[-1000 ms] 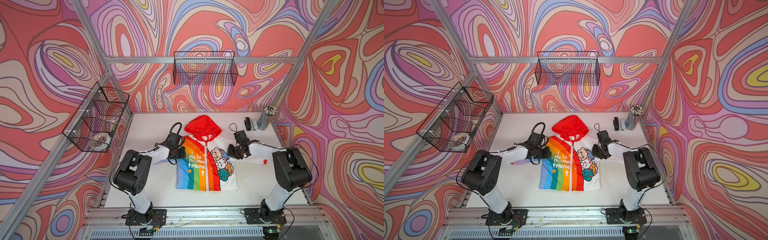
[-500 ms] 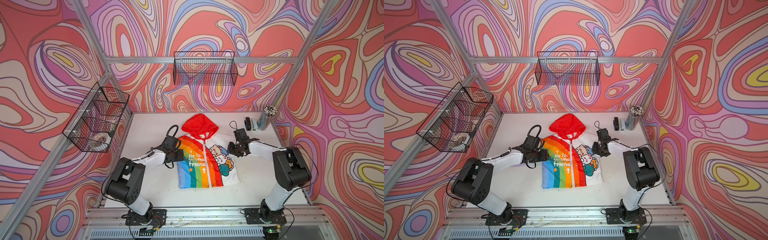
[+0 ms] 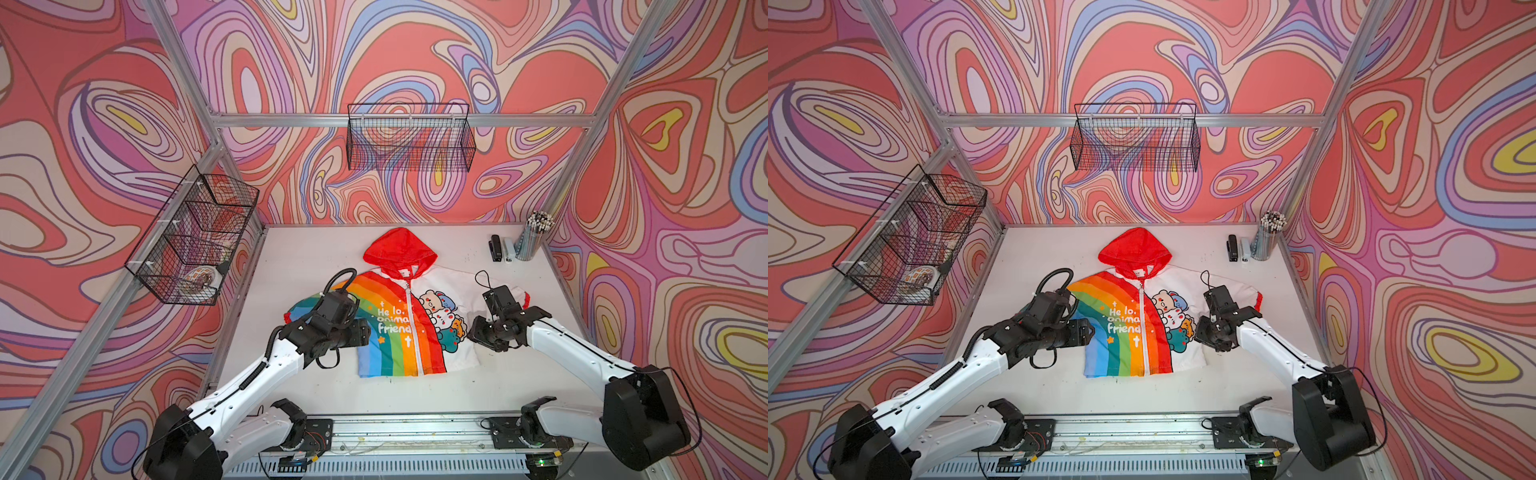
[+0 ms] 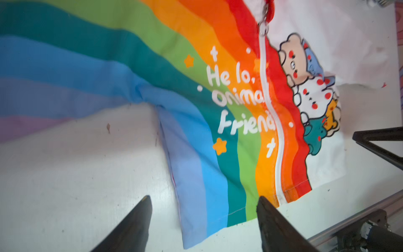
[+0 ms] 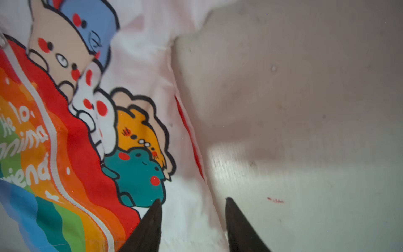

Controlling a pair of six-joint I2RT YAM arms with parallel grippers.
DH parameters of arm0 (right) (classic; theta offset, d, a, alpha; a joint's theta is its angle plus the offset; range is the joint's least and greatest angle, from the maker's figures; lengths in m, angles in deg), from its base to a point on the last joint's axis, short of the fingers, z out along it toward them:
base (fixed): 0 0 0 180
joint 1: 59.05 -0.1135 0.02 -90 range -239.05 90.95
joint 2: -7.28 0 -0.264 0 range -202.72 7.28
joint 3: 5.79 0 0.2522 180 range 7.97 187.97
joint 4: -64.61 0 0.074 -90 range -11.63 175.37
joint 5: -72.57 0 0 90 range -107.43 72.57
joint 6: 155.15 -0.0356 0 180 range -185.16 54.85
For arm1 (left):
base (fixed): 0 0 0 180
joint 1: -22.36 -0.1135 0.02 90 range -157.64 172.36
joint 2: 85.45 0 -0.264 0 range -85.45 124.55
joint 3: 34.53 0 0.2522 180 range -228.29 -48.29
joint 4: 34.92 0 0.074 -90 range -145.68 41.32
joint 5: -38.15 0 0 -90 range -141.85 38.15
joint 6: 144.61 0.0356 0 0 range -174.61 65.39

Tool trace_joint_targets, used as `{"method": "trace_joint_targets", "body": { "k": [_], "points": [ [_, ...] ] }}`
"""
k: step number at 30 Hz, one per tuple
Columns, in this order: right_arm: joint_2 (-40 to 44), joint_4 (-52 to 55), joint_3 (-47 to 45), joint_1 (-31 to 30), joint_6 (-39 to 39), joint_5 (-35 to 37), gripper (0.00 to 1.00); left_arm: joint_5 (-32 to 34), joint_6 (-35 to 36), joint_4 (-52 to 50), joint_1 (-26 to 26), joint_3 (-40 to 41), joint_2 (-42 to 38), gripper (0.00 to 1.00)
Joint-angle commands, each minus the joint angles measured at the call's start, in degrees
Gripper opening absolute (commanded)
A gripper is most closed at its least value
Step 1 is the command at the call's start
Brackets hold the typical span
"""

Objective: Unzip the jacket
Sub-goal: Flatten out the jacket at the center of the board.

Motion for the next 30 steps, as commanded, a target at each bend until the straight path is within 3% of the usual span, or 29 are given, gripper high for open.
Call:
{"method": "trace_joint_targets", "body": {
  "k": [1,6,18,23,30],
  "points": [
    [0.6,3.5,-0.5,-1.2,-1.7,-1.2,0.53,-0.1,-7.0,-3.1,2.4,3.5,-0.9,0.8],
    [-1.1,2.3,-1.6,-2.5,-1.5,-2.8,0.51,-1.0,-10.0,1.6,4.9,6.4,0.7,0.84],
    [-6.0,0.5,-2.7,-5.6,-1.9,-1.0,0.46,-0.2,-12.9,6.4,7.9,9.2,8.5,0.74],
    [-7.4,-0.8,-3.1,-6.5,-2.7,-1.0,0.4,1.1,-13.3,6.7,7.9,9.4,10.2,0.54],
    [-4.9,2.1,-2.4,-8.7,-5.1,1.8,0.12,4.2,-14.1,1.7,7.9,8.8,6.3,0.07]
  ]
}}
